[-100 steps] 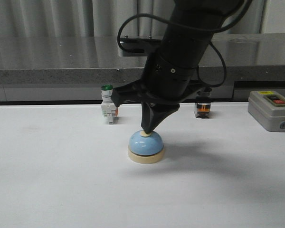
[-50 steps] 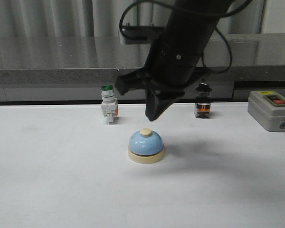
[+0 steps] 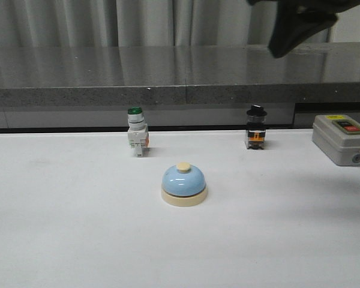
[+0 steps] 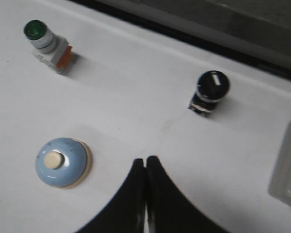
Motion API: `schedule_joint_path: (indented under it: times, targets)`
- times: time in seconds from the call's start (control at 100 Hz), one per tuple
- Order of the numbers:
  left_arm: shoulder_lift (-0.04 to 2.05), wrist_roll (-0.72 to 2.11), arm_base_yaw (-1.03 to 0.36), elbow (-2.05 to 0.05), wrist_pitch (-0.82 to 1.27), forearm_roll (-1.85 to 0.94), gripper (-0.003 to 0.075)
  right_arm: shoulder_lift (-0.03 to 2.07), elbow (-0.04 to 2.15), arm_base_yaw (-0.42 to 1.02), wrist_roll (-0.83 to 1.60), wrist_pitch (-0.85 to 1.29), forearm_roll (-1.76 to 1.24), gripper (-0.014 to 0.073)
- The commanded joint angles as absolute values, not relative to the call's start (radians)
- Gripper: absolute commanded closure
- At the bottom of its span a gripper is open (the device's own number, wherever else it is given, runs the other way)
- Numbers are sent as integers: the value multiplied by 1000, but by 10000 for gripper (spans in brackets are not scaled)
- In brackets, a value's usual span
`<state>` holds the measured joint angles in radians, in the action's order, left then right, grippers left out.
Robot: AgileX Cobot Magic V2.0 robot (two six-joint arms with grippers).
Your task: Place and press bell with both arms
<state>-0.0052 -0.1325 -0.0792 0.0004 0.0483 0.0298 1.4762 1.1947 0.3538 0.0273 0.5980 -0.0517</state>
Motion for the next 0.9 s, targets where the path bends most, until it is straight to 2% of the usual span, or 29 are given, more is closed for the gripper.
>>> schedule_joint_path:
  times: [0.0,0.33,0.89]
  targets:
    - [-36,-145,-77,42,-23,30,741,1339,1147,307,32,535,-34,654]
    - [-36,-145,-77,42,-23,30,741,941,832,177,32,451,-23,654]
    - [-36,-145,-77,42,-23,30,741,337,561,169,32,474,-13,654]
